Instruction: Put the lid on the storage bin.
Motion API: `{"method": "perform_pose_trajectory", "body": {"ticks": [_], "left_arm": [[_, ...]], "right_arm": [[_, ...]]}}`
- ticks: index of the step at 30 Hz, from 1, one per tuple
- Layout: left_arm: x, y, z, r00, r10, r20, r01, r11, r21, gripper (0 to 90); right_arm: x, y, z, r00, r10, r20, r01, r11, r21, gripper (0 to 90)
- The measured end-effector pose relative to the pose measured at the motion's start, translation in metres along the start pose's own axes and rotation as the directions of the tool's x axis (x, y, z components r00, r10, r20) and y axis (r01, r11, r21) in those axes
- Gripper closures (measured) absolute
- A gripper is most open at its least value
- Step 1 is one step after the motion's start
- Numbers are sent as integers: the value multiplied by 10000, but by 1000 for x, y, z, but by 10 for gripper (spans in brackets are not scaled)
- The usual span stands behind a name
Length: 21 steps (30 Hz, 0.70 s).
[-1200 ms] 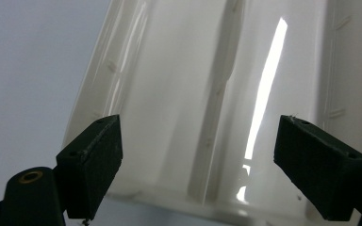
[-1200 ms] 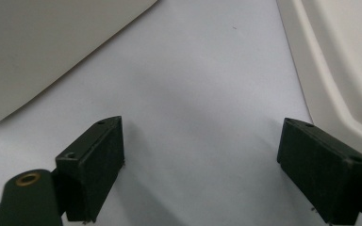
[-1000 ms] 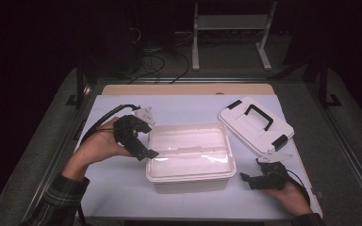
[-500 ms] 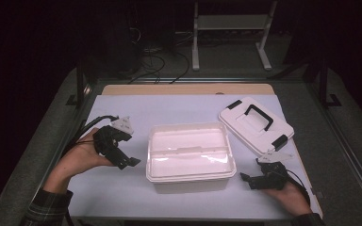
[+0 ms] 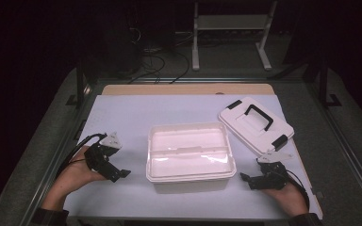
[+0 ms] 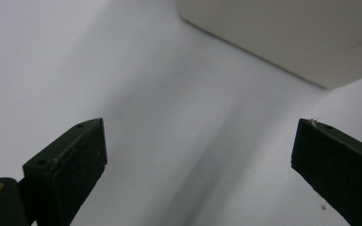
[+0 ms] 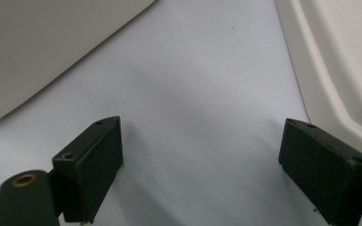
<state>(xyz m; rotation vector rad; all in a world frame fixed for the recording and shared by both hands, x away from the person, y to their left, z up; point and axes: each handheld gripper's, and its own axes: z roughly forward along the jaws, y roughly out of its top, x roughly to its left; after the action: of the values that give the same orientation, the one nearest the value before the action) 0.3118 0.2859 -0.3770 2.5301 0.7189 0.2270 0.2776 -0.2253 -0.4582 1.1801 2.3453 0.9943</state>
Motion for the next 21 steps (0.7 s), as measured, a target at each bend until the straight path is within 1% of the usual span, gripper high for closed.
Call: {"method": "perform_pose_trajectory", "body": {"ticks": [2, 6, 9, 10, 12, 15, 17, 19, 20, 21], "left_arm": [[0, -7, 8, 9998, -171, -112, 172, 9998, 64, 27], [-2, -16, 23, 9990, -283, -356, 286, 9996, 82, 22], [-4, -22, 33, 9986, -281, -451, 279, 9996, -52, 22], [-5, -23, 35, 9986, -262, -458, 260, 9997, -46, 21], [-7, -25, 41, 9984, -233, -514, 230, 9997, -61, 12], [-9, -30, 49, 9991, -168, -401, 167, 9999, -31, 12], [-7, -32, 50, 9991, -336, -272, 330, 9991, -256, 4], [-6, -36, 50, 9994, -283, -213, 273, 9985, -473, 3], [-4, -39, 51, 9990, -426, -95, 419, 9970, -653, 0], [-4, -41, 51, 9990, -438, -47, 432, 9954, -850, 0]], "right_arm": [[0, 0, 0, 10000, -8, 6, 8, 10000, 8, 136], [0, 1, 0, 10000, 9, -14, -9, 10000, 57, 135], [1, 4, 0, 10000, 18, 30, -19, 9994, 350, 140], [1, 7, 0, 10000, -71, -16, 72, 9986, 517, 142], [1, 9, -1, 10000, -34, -77, 39, 9975, 700, 142], [1, 11, -3, 9996, -282, -94, 289, 9962, 818, 153], [0, 13, -6, 9993, -350, -93, 356, 9965, 753, 153], [0, 16, -9, 9995, -297, -108, 304, 9971, 701, 153], [0, 18, -10, 9995, -314, -89, 320, 9968, 728, 152], [0, 20, -12, 9995, -301, -97, 307, 9969, 720, 152]]}}
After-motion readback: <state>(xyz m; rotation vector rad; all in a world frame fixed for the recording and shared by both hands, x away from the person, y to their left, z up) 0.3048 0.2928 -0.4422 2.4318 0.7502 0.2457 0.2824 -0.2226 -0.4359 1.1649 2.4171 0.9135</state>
